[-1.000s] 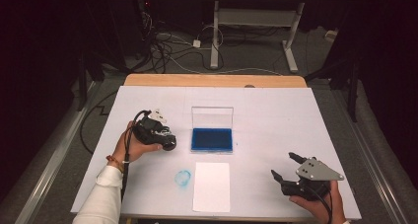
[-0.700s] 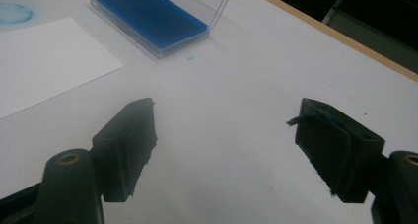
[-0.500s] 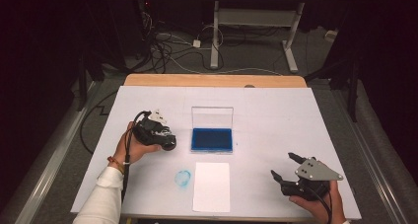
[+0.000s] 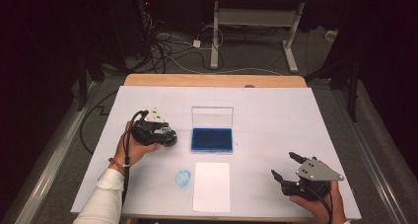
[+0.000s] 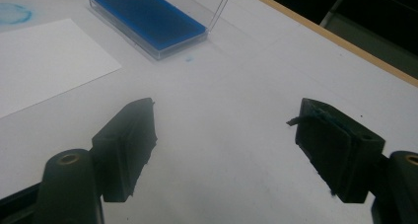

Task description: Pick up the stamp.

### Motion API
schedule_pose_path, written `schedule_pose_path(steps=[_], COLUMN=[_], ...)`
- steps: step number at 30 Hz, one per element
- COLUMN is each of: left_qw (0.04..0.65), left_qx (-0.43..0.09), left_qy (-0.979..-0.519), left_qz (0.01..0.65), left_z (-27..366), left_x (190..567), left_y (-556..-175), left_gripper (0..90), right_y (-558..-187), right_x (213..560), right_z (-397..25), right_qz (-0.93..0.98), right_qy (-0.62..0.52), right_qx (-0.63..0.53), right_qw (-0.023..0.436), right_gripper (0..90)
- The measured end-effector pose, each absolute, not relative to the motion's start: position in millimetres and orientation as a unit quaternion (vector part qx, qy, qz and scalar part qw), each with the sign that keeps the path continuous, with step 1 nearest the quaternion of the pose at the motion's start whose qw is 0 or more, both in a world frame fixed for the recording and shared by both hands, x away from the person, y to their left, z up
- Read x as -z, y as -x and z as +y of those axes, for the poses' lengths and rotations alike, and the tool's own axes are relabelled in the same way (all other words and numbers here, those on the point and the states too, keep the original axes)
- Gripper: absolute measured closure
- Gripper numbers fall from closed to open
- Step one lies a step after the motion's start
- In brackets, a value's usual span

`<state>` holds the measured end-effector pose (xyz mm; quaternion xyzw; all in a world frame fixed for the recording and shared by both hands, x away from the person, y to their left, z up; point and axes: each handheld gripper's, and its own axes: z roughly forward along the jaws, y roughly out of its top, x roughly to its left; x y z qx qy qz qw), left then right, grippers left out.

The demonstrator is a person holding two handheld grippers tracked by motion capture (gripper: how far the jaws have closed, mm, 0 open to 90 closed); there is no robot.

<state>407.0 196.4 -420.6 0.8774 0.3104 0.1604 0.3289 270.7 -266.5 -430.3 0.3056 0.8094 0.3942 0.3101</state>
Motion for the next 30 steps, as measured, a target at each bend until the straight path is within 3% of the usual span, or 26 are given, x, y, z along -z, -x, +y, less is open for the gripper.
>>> schedule_pose_path(steps=[30], left_qw=[0.409], left_qx=[-0.210], left_qy=[-0.849], left_qz=[0.261], left_z=[188.4], left_x=[379.9], left_y=[-358.7], left_gripper=[54.6], right_y=[-269.8], right_x=[428.3], right_z=[-266.7], right_qz=[0.806], right_qy=[-0.303], right_qx=[-0.400], right_qw=[0.315], right_gripper=[23.2])
